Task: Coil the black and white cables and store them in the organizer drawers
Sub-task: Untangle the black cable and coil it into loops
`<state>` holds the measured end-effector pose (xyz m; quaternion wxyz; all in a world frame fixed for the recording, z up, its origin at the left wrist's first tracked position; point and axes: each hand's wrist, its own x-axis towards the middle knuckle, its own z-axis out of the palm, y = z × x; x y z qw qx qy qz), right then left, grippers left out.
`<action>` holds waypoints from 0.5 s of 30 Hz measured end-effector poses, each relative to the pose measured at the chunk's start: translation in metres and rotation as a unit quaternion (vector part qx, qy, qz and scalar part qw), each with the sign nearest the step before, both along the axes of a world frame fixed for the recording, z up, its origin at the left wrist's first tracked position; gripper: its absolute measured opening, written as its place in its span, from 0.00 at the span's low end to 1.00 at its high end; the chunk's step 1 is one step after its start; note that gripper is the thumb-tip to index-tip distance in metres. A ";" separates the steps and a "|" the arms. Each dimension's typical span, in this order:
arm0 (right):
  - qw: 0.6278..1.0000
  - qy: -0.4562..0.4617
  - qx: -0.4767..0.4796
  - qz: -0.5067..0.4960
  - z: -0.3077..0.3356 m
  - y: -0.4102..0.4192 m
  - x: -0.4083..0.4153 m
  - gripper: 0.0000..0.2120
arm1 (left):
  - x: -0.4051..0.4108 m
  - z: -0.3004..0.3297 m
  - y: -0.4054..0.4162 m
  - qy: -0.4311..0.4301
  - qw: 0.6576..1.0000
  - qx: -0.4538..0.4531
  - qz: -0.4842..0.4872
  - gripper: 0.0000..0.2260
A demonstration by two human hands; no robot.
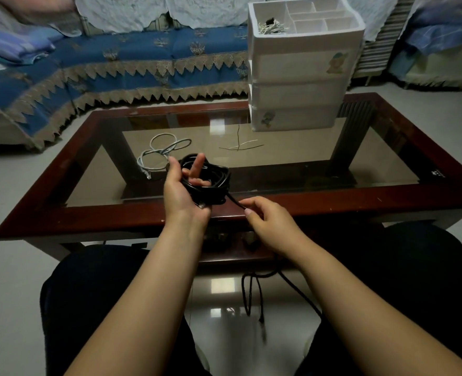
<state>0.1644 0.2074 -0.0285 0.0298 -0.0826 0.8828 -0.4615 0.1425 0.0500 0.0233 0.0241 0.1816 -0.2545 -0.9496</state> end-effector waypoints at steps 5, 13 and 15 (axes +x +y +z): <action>0.995 0.022 0.094 0.019 0.016 0.001 0.009 0.15 | 0.007 -0.001 0.013 -0.033 0.983 -0.173 0.051 0.17; 0.965 0.073 0.207 0.145 0.045 0.002 0.021 0.14 | 0.009 0.002 0.022 0.006 0.905 -0.417 0.077 0.19; 0.957 0.093 0.209 0.176 0.051 0.002 0.025 0.14 | 0.010 0.002 0.022 0.046 0.866 -0.493 0.072 0.16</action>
